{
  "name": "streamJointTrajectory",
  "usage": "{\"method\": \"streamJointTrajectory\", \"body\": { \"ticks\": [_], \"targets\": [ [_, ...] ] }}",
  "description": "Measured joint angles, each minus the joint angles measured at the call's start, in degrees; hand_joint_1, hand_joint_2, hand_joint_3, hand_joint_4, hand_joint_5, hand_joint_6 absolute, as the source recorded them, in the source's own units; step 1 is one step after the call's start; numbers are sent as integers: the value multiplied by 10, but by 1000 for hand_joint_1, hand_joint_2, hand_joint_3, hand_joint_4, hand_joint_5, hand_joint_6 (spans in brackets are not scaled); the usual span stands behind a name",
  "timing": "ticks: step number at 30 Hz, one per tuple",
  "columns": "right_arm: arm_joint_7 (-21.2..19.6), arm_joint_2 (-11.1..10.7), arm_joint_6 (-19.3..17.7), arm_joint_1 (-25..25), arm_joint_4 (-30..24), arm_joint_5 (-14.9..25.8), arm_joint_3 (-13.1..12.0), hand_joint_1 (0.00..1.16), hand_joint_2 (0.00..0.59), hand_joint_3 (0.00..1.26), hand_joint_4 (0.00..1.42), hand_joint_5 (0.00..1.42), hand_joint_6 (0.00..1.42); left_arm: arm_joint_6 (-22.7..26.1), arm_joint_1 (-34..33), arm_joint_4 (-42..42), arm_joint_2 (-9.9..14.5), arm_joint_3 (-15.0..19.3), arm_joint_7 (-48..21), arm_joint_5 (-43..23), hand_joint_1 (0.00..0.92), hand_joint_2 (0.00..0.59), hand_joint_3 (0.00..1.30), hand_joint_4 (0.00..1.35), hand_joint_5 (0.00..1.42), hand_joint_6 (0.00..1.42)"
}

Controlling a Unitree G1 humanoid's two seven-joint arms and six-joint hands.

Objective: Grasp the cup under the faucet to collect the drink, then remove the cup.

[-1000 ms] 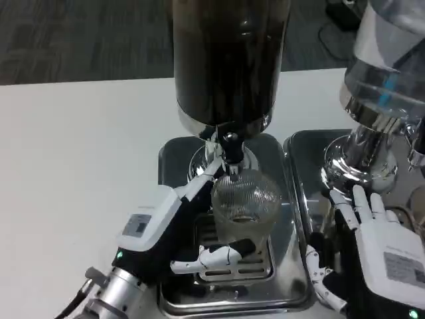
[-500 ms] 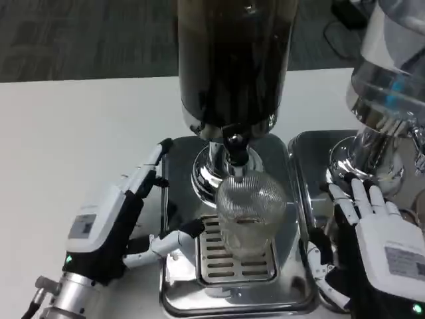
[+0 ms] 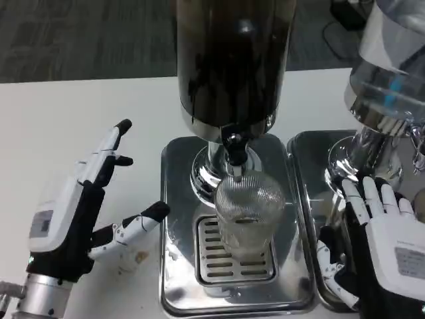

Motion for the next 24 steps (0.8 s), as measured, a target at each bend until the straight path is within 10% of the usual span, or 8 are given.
{"method": "streamJointTrajectory", "body": {
  "ticks": [15,24],
  "targets": [
    [-31,-32,-26,-4,29,-20,8,363,534,15,0,0,0,-2,31,-69,7,45,-56,-15,0,157,0,0,105,1],
    [-46,-46,-37,1,46,-20,8,316,534,0,0,0,0,-86,21,-57,10,62,-131,-87,0,180,0,0,25,0]
  ]
}}
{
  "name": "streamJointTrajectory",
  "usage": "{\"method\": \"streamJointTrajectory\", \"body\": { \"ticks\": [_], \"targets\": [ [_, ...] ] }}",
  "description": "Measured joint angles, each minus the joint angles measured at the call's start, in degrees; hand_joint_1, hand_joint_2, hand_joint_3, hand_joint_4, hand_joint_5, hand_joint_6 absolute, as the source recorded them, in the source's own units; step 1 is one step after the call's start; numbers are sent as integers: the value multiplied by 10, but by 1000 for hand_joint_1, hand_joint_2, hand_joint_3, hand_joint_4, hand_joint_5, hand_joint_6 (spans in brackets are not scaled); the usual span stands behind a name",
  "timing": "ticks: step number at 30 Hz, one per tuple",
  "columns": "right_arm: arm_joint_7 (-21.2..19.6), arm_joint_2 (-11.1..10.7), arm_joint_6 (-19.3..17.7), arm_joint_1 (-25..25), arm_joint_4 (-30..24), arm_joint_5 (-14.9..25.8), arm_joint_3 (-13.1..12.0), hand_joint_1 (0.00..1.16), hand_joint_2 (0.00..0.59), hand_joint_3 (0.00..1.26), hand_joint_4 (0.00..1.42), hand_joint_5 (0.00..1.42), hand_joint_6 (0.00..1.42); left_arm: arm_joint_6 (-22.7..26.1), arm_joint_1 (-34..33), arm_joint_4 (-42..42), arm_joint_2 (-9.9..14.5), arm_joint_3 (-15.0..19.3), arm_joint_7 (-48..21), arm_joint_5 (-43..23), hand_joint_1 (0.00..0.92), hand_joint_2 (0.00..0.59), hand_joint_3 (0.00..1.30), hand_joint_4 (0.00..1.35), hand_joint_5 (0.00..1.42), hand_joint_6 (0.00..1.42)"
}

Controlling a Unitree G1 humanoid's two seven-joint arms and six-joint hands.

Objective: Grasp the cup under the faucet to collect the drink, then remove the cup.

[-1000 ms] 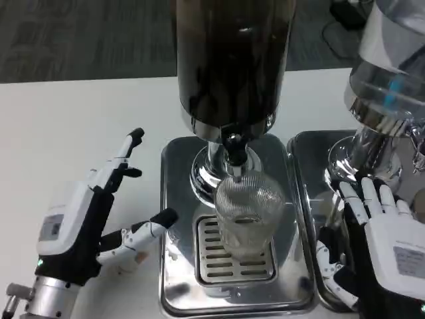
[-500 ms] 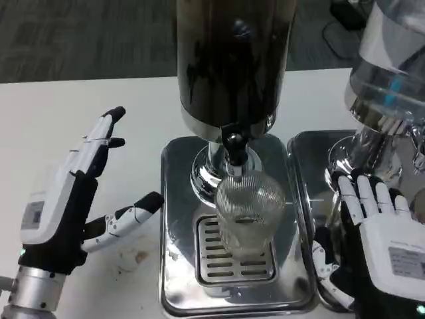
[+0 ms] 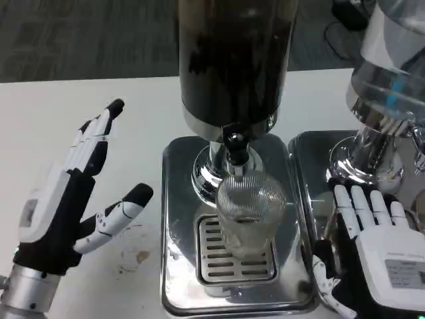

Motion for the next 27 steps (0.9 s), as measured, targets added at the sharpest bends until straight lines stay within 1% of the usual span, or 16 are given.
{"method": "streamJointTrajectory", "body": {
  "ticks": [5,9,12,14,16,18,20,21,22,24,26,27],
  "targets": [
    [-8,-1,2,0,5,-11,0,310,533,0,0,0,0,-24,-3,0,0,6,-47,-36,0,181,0,0,23,0],
    [-8,-3,0,0,11,-10,0,306,532,0,0,0,0,-38,-2,-8,-5,9,-116,-114,0,182,0,0,25,0],
    [-8,-10,-5,1,11,-10,0,303,532,0,0,0,0,-44,-2,-35,-8,8,-184,-193,0,184,0,0,44,15],
    [-8,-13,-7,1,11,-9,-2,302,532,0,0,0,0,-48,-2,-49,-10,9,-213,-224,0,183,0,0,58,26],
    [-8,-17,-7,1,11,-7,-6,300,532,0,0,0,0,-47,-1,-72,-13,7,-263,-271,0,184,10,0,73,41],
    [-8,-18,-7,1,10,-4,-8,299,532,0,0,0,0,-45,-1,-83,-14,7,-289,-293,0,185,22,0,94,54],
    [-8,-18,-8,1,10,1,-10,298,532,0,0,0,0,-33,-1,-97,-17,4,-340,-336,0,185,23,0,97,58],
    [-8,-18,-8,1,10,2,-11,297,532,0,0,0,0,-32,-1,-99,-18,3,-349,-343,0,185,23,0,98,59],
    [-8,-18,-9,1,10,3,-12,297,532,0,0,0,0,-25,-2,-106,-22,3,-377,-361,0,185,25,0,98,59],
    [-8,-18,-10,1,10,4,-12,296,532,0,0,0,0,-20,-2,-113,-27,2,-402,-376,0,188,54,0,110,63],
    [-8,-18,-10,0,10,5,-12,295,532,0,0,0,0,-7,-4,-125,-30,-1,-440,-396,0,188,73,0,124,73],
    [-8,-18,-10,-2,10,6,-12,294,532,0,0,0,0,2,-9,-131,-35,-2,-469,-407,0,195,89,0,134,84]
  ]
}}
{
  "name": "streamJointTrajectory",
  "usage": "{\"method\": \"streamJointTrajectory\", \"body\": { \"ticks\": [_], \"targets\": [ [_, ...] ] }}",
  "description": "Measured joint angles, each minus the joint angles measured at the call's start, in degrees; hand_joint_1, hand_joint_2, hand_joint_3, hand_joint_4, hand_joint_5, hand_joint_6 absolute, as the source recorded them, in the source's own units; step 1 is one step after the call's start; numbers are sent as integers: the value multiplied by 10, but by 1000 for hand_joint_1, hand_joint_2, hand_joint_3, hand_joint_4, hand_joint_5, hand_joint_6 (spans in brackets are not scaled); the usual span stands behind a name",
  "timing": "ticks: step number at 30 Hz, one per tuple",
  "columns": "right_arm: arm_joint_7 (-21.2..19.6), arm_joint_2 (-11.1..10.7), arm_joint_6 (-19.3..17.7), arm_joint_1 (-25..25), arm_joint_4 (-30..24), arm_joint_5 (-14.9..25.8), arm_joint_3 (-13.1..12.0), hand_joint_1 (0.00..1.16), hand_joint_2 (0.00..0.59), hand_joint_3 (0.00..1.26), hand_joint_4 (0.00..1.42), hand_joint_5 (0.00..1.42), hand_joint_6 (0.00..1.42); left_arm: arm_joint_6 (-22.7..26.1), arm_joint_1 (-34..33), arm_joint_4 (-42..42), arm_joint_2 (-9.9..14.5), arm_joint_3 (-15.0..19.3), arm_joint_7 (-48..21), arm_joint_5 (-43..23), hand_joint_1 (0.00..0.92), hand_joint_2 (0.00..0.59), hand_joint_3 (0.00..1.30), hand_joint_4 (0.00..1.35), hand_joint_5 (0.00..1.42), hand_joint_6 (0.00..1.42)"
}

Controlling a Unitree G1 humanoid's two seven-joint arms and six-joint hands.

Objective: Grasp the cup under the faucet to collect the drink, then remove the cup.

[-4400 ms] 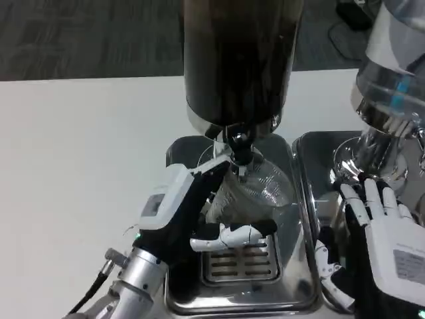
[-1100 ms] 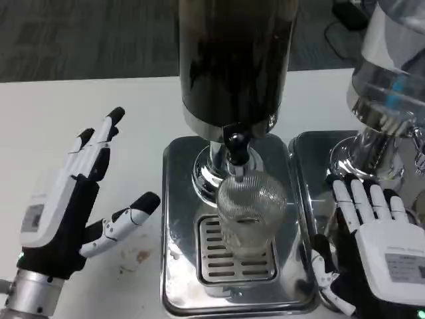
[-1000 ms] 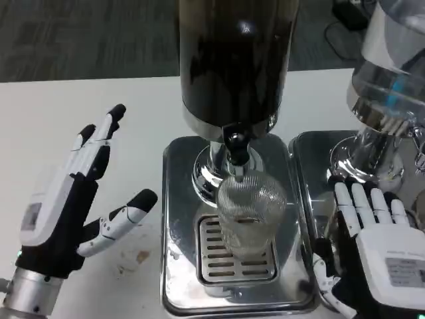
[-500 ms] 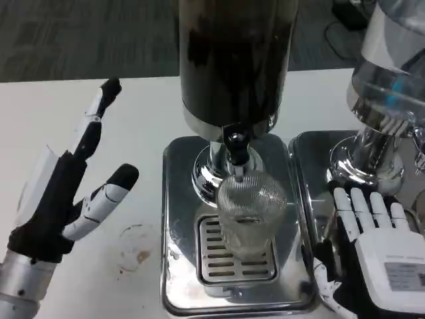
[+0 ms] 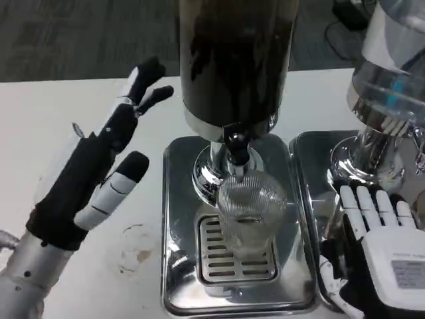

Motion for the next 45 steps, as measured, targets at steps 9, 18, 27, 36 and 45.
{"method": "streamJointTrajectory", "body": {
  "ticks": [9,18,27,36,45],
  "targets": [
    [3,3,0,-11,5,7,0,292,532,0,0,0,0,31,-17,-17,-32,4,-106,-38,0,201,132,0,164,110],
    [4,17,2,-14,6,7,0,290,532,0,0,0,0,64,-38,-17,-53,5,-167,-47,0,203,172,0,189,124],
    [6,19,4,-17,6,7,0,290,532,0,0,0,0,74,-50,-48,-72,-9,-224,-55,0,205,118,0,165,126],
    [19,18,-2,-37,11,19,0,290,532,0,0,0,0,65,-26,-65,-76,23,-222,-32,0,206,127,0,163,115],
    [19,19,-2,-39,16,27,0,290,532,0,0,0,0,85,-27,-87,-66,22,-229,-31,0,207,180,0,229,169]
  ]
}}
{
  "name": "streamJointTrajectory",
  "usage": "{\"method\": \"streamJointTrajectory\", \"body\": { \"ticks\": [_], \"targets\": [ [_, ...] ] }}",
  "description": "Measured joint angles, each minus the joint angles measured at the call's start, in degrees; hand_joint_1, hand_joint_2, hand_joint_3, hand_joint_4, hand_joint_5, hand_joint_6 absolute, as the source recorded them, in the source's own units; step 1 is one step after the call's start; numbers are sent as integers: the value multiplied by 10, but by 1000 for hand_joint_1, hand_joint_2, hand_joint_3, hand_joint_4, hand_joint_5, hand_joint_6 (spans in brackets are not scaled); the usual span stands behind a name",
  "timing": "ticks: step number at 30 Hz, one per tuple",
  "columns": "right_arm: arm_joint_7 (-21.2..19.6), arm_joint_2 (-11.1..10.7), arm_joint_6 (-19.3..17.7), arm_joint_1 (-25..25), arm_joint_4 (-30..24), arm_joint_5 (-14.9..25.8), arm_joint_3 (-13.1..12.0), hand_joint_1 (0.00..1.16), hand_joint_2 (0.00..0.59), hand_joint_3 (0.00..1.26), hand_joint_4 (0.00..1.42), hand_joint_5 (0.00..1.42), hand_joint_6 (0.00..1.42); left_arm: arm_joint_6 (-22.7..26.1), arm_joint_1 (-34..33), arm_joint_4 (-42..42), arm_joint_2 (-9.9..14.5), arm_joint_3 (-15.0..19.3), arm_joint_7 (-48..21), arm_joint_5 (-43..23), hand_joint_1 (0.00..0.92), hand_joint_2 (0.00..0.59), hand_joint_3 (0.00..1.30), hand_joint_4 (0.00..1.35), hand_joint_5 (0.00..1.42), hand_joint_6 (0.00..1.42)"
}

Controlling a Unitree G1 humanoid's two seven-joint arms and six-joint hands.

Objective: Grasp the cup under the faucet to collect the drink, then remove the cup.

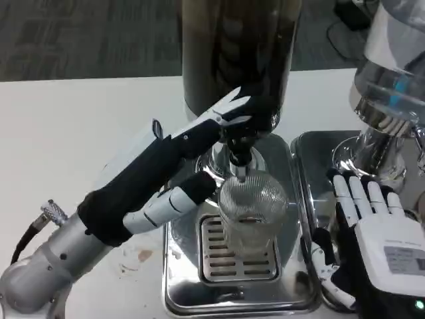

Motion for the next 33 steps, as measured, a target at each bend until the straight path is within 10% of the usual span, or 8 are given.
{"method": "streamJointTrajectory", "body": {
  "ticks": [14,33],
  "targets": [
    [0,-1,-9,-24,19,11,1,290,532,0,0,0,0,1,1,-36,53,3,-13,18,0,243,218,5,275,221],
    [2,-1,-41,-18,14,90,-21,297,501,0,0,0,0,-8,1,-40,66,-2,-16,17,0,265,228,5,280,217]
  ]
}}
